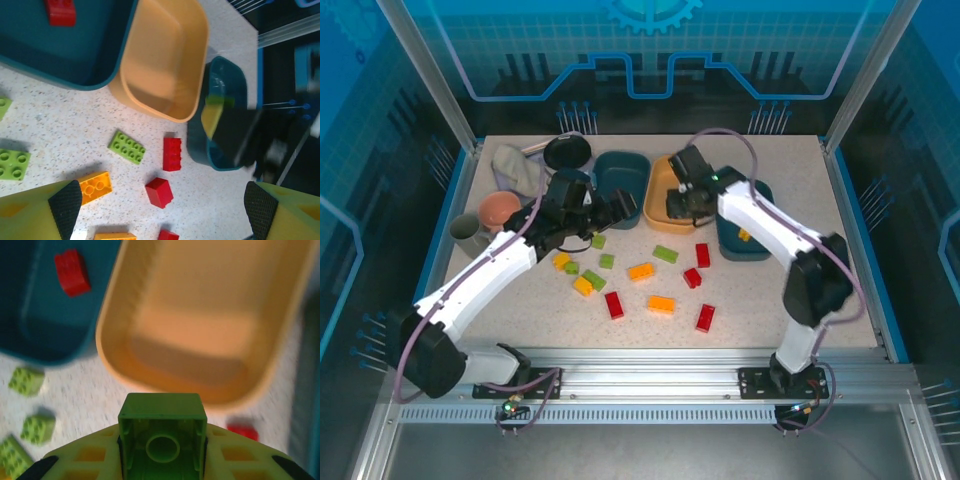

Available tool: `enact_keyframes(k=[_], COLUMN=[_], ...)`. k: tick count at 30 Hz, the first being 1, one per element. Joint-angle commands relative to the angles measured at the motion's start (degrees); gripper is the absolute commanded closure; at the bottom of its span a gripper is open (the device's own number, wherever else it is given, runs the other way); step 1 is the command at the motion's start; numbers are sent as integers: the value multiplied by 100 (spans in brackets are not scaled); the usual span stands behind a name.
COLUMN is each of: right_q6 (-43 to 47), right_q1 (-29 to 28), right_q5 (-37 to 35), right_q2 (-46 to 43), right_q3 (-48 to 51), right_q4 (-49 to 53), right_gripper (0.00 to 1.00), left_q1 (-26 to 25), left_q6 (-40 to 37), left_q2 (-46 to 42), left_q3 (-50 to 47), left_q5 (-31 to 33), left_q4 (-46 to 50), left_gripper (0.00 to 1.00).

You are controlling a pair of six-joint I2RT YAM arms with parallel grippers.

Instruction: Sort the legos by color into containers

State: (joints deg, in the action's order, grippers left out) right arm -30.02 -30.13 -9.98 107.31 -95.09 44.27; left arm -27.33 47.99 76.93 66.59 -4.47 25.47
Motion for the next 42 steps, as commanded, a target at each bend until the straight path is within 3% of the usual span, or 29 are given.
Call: enact_keyframes(k=[1,11,16,19,24,33,36,42], right_q6=[65,91,121,215,506,889,849,735], right_q1=[392,708,663,584,324,-196,-183,-160], right_q5=[265,556,683,701,751,1945,2313,2454], right_q2=[1208,3254,3300,2920,1465,-1769,-2559,-3315], right_q3=[-927,-3285,-3534,-3370,-2042,2404,3356,4021], right_q4=[575,1537,1617,1491,718,-1550,-1742,-1493], right_gripper=[71,62,40,36,37,35,35,35], left_q1=[74,108,-127,-257,-360,-807,-913,-975], left_q6=[149,732,989,1068,1134,1247,1278,1207], left_q2=[319,1196,1222,1241,1418,2265,2568,2677], left_q3=[301,317,-242,-357,-509,-572,-559,-525], left_q5=[234,-38,-310,-325,-476,-707,-800,-598], left_q4=[841,2877,2838,2942,2864,2182,2088,2000], left_gripper=[13,20,20,19,16,21,30,63])
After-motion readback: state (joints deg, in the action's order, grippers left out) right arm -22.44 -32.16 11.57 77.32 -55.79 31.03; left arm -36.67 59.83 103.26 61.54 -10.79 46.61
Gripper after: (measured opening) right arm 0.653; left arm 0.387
